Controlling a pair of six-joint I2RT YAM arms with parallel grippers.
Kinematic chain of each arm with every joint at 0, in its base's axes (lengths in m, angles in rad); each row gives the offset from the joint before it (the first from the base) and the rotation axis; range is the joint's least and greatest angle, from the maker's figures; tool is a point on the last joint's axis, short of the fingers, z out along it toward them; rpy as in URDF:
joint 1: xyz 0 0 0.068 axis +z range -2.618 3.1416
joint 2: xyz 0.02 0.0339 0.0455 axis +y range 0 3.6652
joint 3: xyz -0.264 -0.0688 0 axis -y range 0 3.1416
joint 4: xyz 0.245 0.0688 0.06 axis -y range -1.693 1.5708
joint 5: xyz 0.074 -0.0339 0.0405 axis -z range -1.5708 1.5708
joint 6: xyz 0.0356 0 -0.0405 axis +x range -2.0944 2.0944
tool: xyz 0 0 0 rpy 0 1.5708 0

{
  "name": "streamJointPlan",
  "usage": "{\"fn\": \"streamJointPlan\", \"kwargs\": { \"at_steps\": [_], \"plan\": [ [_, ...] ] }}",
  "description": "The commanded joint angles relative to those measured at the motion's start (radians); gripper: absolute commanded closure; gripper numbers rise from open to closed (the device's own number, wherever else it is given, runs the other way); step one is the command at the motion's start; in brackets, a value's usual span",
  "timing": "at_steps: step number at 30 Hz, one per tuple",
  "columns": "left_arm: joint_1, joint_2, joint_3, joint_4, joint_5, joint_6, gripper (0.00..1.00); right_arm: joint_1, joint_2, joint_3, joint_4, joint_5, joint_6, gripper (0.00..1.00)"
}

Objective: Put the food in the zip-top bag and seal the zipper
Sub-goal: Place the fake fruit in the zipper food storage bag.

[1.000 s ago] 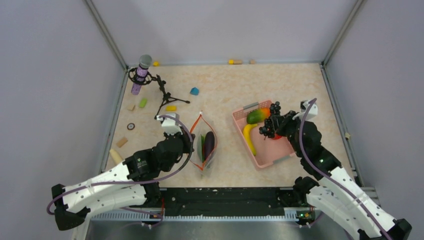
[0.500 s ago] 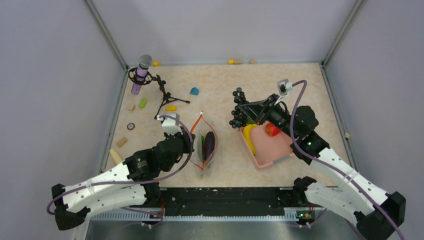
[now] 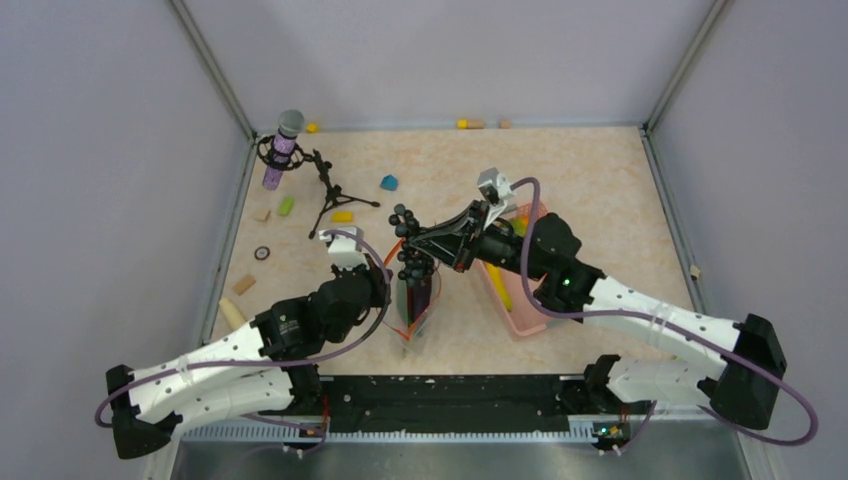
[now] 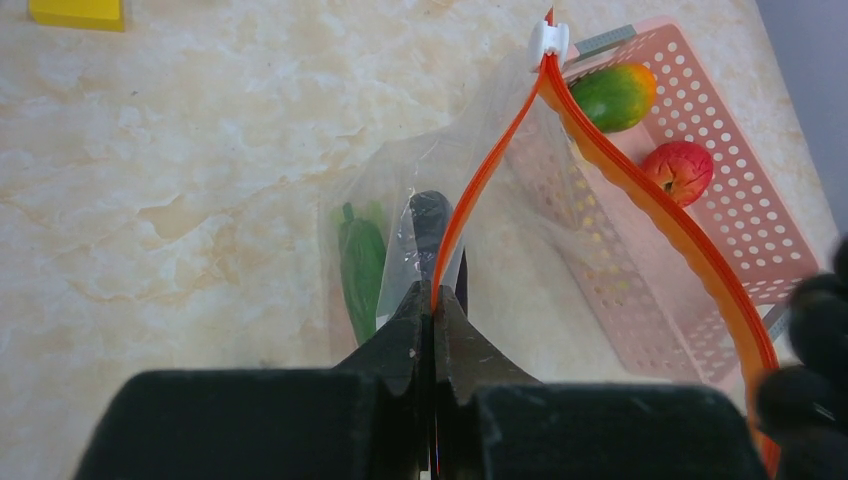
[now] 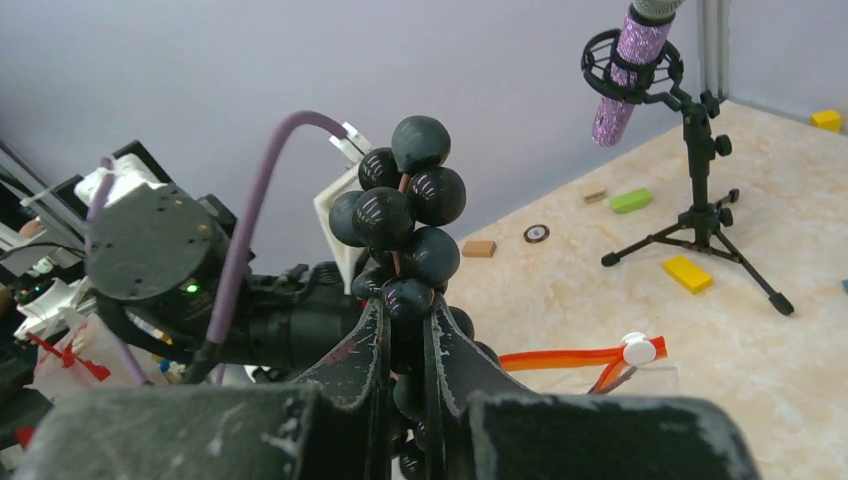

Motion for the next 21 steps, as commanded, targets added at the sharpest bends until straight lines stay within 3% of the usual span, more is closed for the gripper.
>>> {"fn": "streamJointPlan", "kwargs": {
  "at_steps": [1,15,18,21],
  "plan": [
    [0.004,-0.009,-0.001,0.037,0.002,0.008,1.0,0.018,0.062,-0.021,0.183,0.03,0.0,1.0],
    [0.004,-0.046,-0.012,0.038,-0.01,0.01,1.0,0.043,0.119,-0.097,0.186,0.017,-0.011,0.99],
    [0.003,-0.045,-0.011,0.038,-0.005,0.009,1.0,0.047,0.114,-0.109,0.174,0.036,-0.018,0.93],
    [0.004,-0.048,-0.01,0.037,-0.006,0.009,1.0,0.047,0.103,-0.128,0.191,0.044,-0.012,0.77]
  ]
}}
